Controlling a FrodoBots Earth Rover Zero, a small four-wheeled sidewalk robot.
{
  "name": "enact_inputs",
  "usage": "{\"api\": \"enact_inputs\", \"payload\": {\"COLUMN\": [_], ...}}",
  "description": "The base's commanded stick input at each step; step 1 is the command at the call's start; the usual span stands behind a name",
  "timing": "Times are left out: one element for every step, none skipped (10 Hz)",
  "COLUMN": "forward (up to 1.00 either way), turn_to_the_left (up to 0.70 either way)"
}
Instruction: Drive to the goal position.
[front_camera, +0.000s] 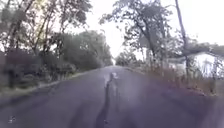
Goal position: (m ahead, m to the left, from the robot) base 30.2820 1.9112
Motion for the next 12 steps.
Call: {"api": "enact_inputs", "payload": {"forward": [1.0,1.0,1.0,1.0,1.0,1.0,1.0,1.0,1.0,1.0,1.0,1.0], "turn_to_the_left": [0.0,0.0,0.0,0.0,0.0,0.0,0.0,0.0,-0.1,-0.39,-0.4,-0.4]}}
